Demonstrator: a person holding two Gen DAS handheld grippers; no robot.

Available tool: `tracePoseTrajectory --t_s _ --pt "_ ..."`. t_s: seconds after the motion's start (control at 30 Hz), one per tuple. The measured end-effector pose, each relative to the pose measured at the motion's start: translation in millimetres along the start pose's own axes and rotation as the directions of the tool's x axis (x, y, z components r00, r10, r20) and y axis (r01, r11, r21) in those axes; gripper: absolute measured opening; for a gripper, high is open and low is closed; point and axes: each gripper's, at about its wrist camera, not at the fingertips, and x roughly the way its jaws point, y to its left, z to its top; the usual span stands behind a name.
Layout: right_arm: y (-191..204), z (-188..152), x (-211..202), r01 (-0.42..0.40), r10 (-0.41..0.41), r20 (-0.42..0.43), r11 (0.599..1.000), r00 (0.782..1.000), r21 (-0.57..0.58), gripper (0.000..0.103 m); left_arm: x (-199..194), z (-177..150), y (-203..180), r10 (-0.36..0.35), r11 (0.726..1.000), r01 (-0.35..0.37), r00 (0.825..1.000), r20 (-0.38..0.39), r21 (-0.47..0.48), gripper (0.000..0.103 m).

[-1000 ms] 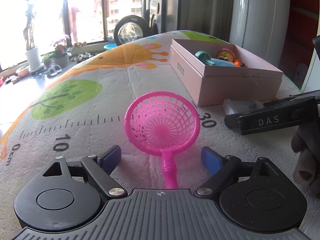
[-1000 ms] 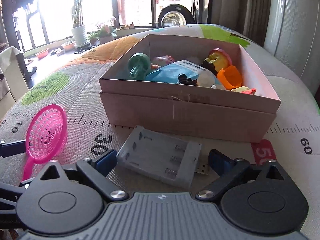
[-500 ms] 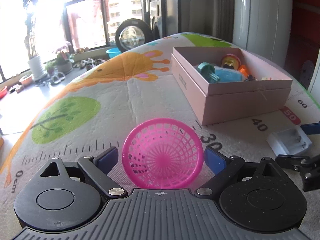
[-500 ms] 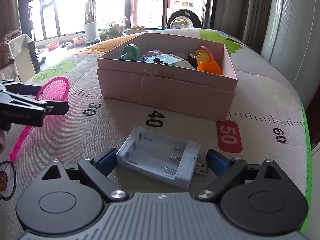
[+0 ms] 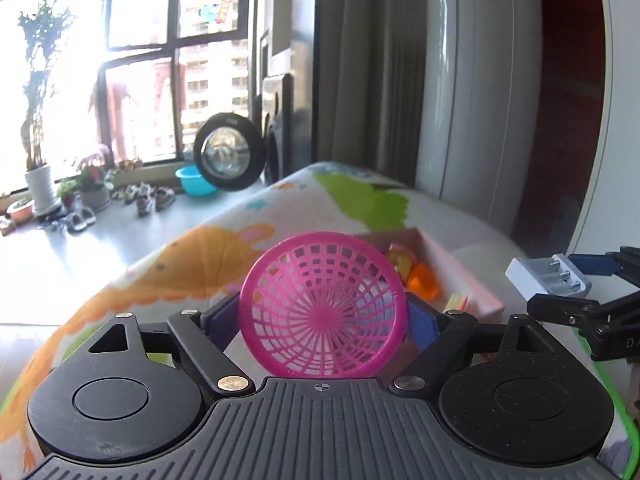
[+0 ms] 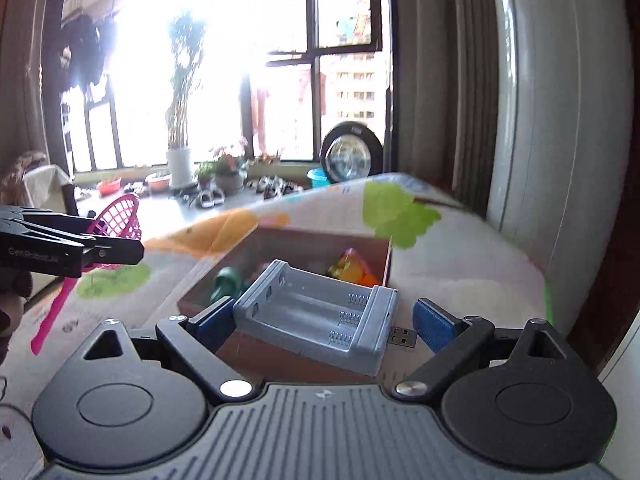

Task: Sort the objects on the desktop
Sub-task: 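Drop the pink net and battery holder into the pink box with both tools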

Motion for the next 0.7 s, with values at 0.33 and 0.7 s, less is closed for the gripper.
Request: tracePoseTrajectory --t_s 0.33,0.7 --pt "-28.6 19.6 18.3 0.079 -0.080 0.037 0.996 0.996 0.028 0.094 99.0 58.8 -24.0 -0.102 0.991 0.101 0.995 -0.008 -0.084 0.096" --pt "-13.3 34.2 73.7 0.002 0.002 -0.073 0.998 0.997 0.057 0.094 44.0 -46.6 1.6 -0.026 1.000 0.028 0.992 -0.127 0.014 0.100"
